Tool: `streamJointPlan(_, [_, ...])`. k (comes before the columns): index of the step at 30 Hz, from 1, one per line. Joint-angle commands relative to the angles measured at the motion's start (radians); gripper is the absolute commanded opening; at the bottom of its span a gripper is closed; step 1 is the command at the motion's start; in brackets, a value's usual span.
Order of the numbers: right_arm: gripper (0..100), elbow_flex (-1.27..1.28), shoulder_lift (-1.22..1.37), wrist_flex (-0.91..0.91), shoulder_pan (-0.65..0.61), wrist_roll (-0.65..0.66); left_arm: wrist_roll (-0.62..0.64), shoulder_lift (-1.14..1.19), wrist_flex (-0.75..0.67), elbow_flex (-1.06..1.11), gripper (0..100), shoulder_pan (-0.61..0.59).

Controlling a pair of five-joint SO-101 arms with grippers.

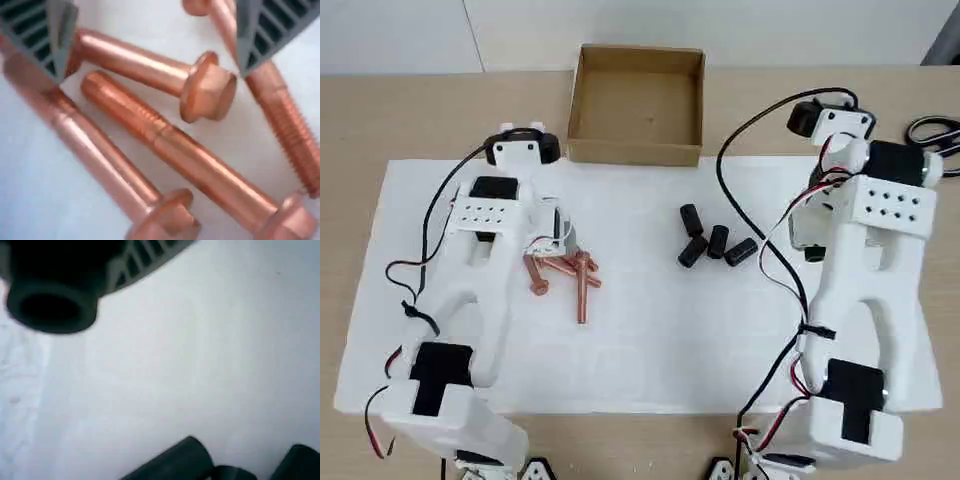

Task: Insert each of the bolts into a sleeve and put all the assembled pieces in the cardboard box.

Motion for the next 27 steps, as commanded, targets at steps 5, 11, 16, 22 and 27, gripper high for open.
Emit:
streamJointPlan(5, [0.4,-0.005,-0.051,0.008,0.008,0.005,-0.003,-0.015,0.072,-0.048,21,0.074])
streamJointPlan(11, [0.4,-0.005,-0.051,0.008,0.004,0.005,-0.038,-0.017,0.144,-0.048,21,0.16])
streamJointPlan(16, [0.4,-0.005,-0.051,0.008,0.005,0.005,-0.038,-0.015,0.147,-0.047,21,0.155])
streamJointPlan(22, [0.4,-0.005,-0.051,0.008,0.007,0.005,-0.038,-0.005,0.143,-0.041,21,0.157])
streamJointPlan(27, [0.4,-0.005,-0.051,0.008,0.005,0.005,-0.037,-0.005,0.141,-0.041,21,0.157])
